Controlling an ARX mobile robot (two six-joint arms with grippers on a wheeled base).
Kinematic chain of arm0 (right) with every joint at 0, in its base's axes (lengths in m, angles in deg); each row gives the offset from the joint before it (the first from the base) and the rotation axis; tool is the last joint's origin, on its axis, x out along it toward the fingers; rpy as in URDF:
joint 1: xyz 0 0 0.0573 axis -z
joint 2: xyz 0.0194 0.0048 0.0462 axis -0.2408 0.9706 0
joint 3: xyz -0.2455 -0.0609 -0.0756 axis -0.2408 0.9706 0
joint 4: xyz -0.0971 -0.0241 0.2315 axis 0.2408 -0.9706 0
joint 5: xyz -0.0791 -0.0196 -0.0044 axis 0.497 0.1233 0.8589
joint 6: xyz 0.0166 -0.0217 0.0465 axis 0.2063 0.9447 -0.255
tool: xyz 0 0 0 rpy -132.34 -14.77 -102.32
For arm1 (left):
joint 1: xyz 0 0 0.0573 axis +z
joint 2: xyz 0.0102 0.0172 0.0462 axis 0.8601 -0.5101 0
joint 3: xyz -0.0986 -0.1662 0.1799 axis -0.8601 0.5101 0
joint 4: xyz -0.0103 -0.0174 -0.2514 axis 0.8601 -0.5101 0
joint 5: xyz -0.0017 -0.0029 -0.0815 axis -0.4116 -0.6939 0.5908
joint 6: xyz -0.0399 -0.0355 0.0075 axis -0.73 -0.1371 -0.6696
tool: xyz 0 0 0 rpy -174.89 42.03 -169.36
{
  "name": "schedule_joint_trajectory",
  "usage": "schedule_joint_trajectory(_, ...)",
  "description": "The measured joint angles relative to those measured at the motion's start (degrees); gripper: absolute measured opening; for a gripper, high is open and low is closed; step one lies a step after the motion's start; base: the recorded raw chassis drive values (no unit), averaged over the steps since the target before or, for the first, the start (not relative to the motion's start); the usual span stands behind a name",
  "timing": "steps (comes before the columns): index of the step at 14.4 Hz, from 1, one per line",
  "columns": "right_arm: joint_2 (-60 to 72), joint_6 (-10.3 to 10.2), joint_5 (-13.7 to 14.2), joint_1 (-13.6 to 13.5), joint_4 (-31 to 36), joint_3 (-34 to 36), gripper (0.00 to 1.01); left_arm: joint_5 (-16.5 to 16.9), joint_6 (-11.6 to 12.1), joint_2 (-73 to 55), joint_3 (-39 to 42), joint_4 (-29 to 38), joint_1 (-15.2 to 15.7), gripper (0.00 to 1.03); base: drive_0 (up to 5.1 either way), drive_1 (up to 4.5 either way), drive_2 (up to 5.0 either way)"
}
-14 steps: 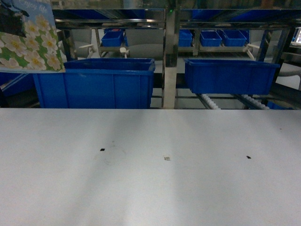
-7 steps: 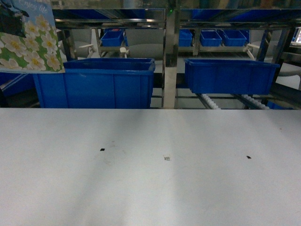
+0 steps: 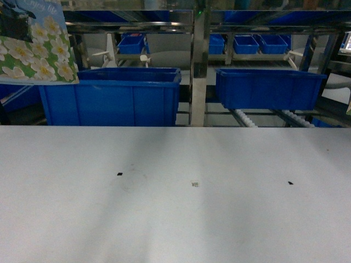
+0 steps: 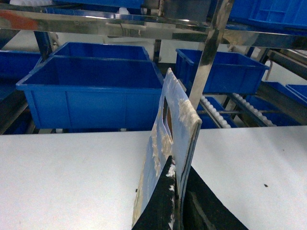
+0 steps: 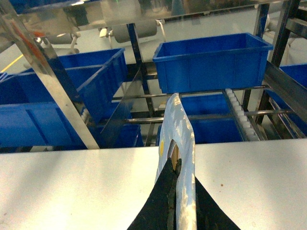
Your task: Move flower gift bag to table near conveyor
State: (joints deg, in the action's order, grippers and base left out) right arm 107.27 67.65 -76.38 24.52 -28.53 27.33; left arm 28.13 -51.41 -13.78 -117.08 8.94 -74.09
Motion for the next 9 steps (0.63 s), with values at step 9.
schedule_joint_trajectory(9,4.9,2.9,-3.7,-0.1,-3.9,-2.9,0.02,-0.1,0.0,0.0,0.0,0.0,0.0,0.02,0.0,0.0,0.0)
